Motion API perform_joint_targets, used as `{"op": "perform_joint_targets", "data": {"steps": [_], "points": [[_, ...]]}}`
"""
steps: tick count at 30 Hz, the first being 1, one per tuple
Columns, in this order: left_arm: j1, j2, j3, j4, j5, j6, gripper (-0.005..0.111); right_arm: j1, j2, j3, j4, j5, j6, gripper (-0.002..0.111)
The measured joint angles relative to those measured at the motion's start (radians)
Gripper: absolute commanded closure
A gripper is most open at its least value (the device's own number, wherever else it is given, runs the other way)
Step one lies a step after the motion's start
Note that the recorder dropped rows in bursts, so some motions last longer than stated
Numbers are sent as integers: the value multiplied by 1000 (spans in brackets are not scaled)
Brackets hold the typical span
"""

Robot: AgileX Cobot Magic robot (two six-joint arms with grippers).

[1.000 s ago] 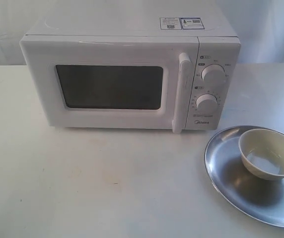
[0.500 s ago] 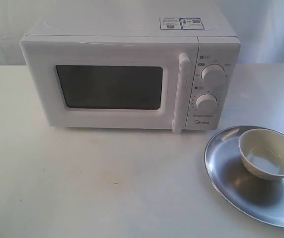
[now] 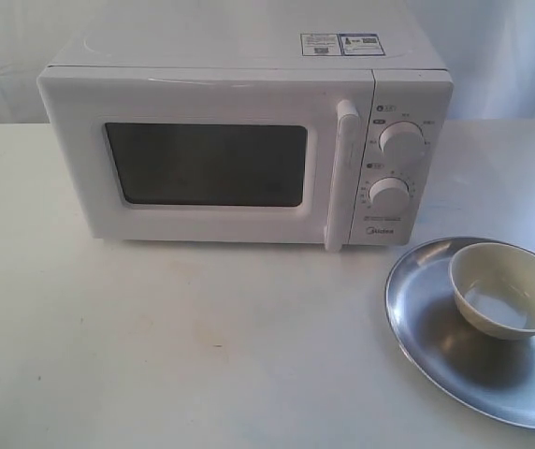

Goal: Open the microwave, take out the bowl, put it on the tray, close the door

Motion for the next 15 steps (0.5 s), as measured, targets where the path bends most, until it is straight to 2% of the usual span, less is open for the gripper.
{"op": "perform_joint_targets", "data": {"steps": [3,15], "points": [[0,0,0,0,0,0,107,0,0,0,-28,70,8,108],[0,0,0,0,0,0,107,0,0,0,-47,92,81,108]]}}
